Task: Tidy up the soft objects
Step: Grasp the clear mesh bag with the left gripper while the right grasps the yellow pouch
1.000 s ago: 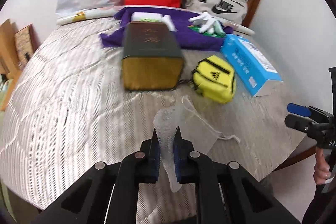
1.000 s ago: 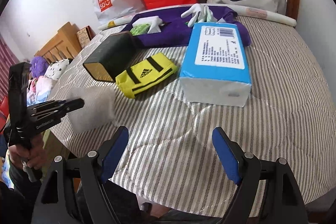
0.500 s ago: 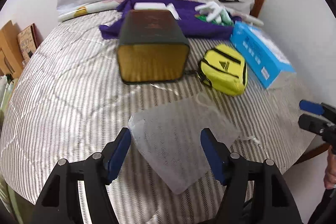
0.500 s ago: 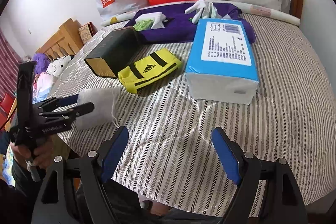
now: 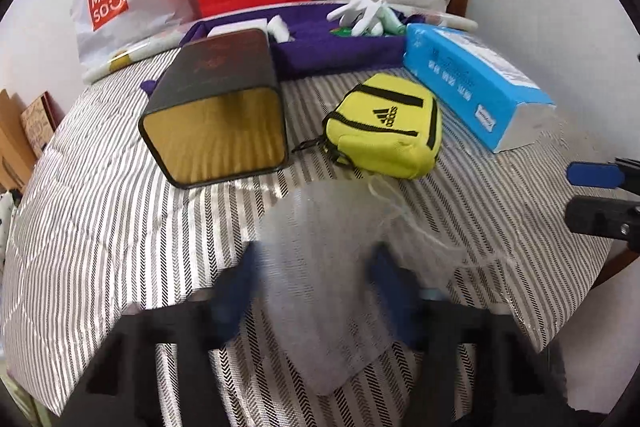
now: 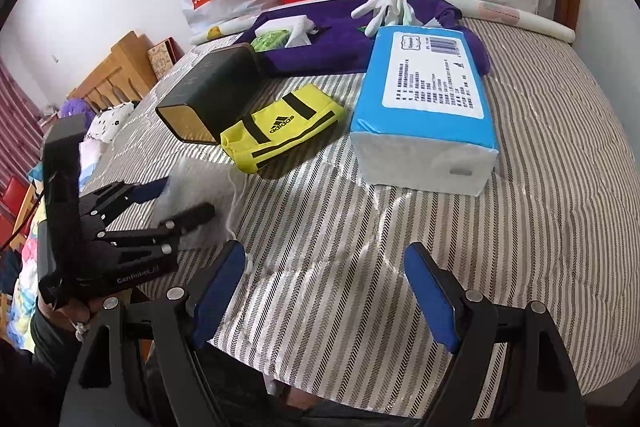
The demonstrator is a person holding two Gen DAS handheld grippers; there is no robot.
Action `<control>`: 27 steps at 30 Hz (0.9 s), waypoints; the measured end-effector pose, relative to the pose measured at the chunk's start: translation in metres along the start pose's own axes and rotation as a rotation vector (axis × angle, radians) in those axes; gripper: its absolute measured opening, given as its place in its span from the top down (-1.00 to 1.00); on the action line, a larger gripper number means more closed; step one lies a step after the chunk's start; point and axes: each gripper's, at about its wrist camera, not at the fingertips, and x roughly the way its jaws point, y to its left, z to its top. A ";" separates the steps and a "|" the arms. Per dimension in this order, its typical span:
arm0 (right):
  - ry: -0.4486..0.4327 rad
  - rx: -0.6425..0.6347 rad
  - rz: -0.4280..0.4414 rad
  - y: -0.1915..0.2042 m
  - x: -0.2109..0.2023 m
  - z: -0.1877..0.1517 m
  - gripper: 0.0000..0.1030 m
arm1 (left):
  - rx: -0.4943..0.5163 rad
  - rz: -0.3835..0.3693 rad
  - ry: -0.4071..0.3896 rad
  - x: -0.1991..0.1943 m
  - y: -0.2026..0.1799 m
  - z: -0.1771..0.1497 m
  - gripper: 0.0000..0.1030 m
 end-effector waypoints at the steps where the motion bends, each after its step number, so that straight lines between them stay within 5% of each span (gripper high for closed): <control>1: 0.000 -0.004 -0.001 0.001 0.001 0.001 -0.58 | 0.006 -0.007 -0.002 0.000 0.000 0.001 0.53; 4: -0.004 -0.035 -0.002 0.009 0.003 0.006 -0.58 | 0.016 -0.035 -0.008 -0.002 0.003 -0.001 0.79; 13: -0.067 -0.183 -0.026 0.050 0.016 0.035 -0.53 | -0.105 0.018 0.018 -0.009 0.059 -0.006 0.82; 18: -0.071 -0.299 -0.039 0.078 0.041 0.048 -0.26 | -0.192 0.035 0.020 -0.011 0.093 -0.012 0.82; 21: -0.063 -0.364 -0.085 0.090 0.061 0.053 -0.13 | -0.258 -0.053 0.024 -0.011 0.108 -0.015 0.82; 25: -0.028 -0.433 -0.135 0.098 0.087 0.051 0.41 | -0.266 -0.068 0.025 -0.009 0.109 -0.016 0.82; 27: -0.048 -0.472 -0.173 0.101 0.091 0.048 0.45 | -0.265 -0.067 0.027 -0.008 0.108 -0.014 0.81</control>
